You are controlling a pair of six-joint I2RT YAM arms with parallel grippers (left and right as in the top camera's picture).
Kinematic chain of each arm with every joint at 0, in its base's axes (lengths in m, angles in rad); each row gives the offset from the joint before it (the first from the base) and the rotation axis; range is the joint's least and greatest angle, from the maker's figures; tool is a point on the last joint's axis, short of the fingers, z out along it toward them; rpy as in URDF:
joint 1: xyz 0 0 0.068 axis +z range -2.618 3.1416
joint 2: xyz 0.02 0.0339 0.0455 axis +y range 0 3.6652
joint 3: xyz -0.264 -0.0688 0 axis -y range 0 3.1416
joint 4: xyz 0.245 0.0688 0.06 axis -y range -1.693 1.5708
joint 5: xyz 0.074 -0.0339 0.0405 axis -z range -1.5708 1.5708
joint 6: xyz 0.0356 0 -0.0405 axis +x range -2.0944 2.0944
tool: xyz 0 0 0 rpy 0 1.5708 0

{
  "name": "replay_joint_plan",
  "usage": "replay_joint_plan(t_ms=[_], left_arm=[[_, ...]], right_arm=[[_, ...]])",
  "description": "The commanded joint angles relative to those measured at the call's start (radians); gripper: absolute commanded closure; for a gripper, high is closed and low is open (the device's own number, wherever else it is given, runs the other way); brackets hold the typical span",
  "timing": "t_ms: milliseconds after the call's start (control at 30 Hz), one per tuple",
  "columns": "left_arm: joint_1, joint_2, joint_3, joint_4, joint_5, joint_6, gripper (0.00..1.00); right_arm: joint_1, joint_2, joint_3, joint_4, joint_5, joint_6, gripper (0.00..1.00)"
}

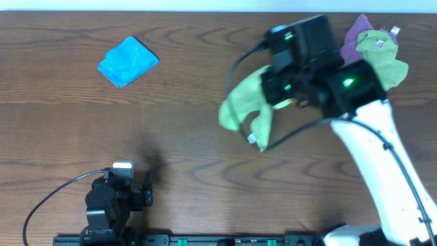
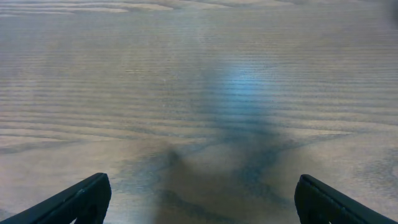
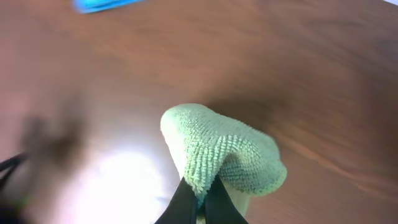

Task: Fold the cloth
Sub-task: 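Drag the green towel with the right gripper to table center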

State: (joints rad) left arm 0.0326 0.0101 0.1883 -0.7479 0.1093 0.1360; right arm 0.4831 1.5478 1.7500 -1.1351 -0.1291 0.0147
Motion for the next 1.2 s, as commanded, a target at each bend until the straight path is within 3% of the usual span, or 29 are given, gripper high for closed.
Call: replay_joint_plan(t_ms=[0,167,300,500,700,733,767,800,833,867,1067,1167], left_arm=[[-0.001,-0.006,-0.022,-0.011,0.014,0.018,0.05],[-0.001,-0.006,-0.022,-0.011,0.014,0.018,0.05],[-0.001,-0.006,-0.022,-0.011,0.014,0.018,0.05],[-0.001,-0.006,-0.022,-0.011,0.014,0.018,0.05],[-0.001,-0.006,-0.022,-0.011,0.014,0.018,0.05],[-0.001,-0.006,-0.022,-0.011,0.014,0.018,0.04],[-0.001,-0.006,-0.022,-0.011,0.014,0.018,0.05],[-0.001,-0.006,-0.022,-0.011,0.014,0.018,0.05],[-0.001,-0.006,-0.022,-0.011,0.014,0.018,0.05],[-0.001,-0.006,-0.022,-0.011,0.014,0.018,0.04],[-0.001,-0.006,-0.022,-0.011,0.014,0.018,0.05],[-0.001,-0.006,-0.022,-0.011,0.014,0.018,0.05]], right_arm=[[0.115,-0.026,0.015,0.019,-0.113,0.031,0.99],[0.28,-0.024,0.015,0.069,-0.134,0.068,0.98],[0.31,-0.011,0.015,0.08,-0.087,0.078,0.99],[0.252,0.106,0.006,0.082,-0.049,-0.018,0.98],[0.076,0.314,0.003,0.137,0.272,-0.05,0.99],[0.034,0.339,0.003,0.159,0.276,-0.028,0.95],[-0.013,0.359,0.003,0.181,0.275,0.004,0.82],[-0.057,0.37,0.003,0.195,0.275,0.029,0.64],[-0.092,0.372,0.003,0.202,0.27,0.05,0.38],[-0.127,0.37,0.003,0.205,0.251,0.064,0.29],[-0.262,0.282,0.005,0.198,0.06,0.063,0.16],[-0.291,0.233,0.005,0.18,-0.03,0.063,0.15]])
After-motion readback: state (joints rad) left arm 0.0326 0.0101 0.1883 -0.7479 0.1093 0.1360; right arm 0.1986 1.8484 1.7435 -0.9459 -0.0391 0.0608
